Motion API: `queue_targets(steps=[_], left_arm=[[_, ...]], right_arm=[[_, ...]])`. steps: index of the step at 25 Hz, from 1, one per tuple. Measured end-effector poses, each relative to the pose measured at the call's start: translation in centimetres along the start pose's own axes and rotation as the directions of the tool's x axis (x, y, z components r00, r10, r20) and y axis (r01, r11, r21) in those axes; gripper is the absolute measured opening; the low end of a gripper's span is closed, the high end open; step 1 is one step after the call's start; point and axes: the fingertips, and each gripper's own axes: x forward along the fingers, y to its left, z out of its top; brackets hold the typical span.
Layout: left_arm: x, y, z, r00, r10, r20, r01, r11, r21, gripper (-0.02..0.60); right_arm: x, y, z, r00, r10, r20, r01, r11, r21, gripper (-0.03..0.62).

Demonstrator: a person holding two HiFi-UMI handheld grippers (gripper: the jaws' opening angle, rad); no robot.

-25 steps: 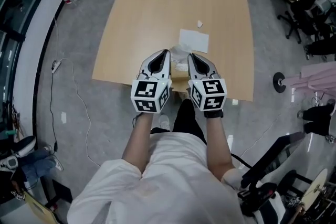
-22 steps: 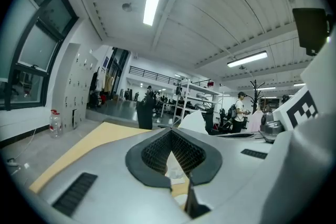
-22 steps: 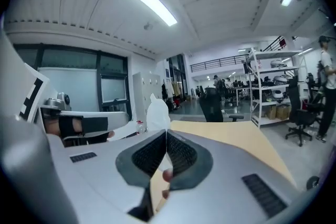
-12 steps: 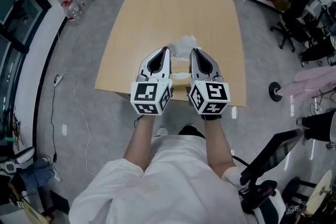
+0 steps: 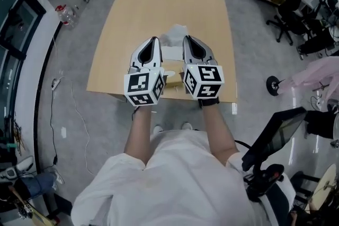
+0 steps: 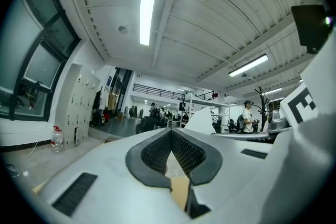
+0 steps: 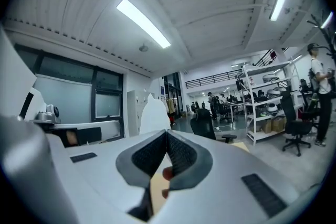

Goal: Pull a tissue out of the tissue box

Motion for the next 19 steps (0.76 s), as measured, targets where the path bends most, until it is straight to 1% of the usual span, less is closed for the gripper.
queue_targets(steps=[4, 11, 14, 19], left_arm=[[0.7, -1.1, -0.2, 1.0, 0.013, -0.002, -0.013, 1.0, -0.001, -0.006], [0.0, -1.7, -1.7, 0.999, 0.021, -0.031, -0.021, 1.0, 0.001, -0.006], [-0.1, -2.2, -1.9, 0.999, 0.02, -0.035, -0.02, 1.0, 0.004, -0.006], [-0.1, -1.6, -2.4, 0.999, 0.028, -0.039, -0.028, 1.0, 0.008, -0.006]], right_arm=[[-0.1, -1.5, -0.2, 1.0, 0.008, -0.014, -0.008, 1.0, 0.003, 0.006], [-0.8, -1.0, -1.3, 0.999, 0.033, -0.022, -0.034, 0.999, -0.013, 0.006], [-1.1, -1.2, -1.3, 0.999, 0.039, -0.023, -0.039, 0.999, -0.013, 0.006], [-0.8, -0.8, -1.9, 0.999, 0.049, -0.022, -0.049, 0.999, -0.012, 0.006]])
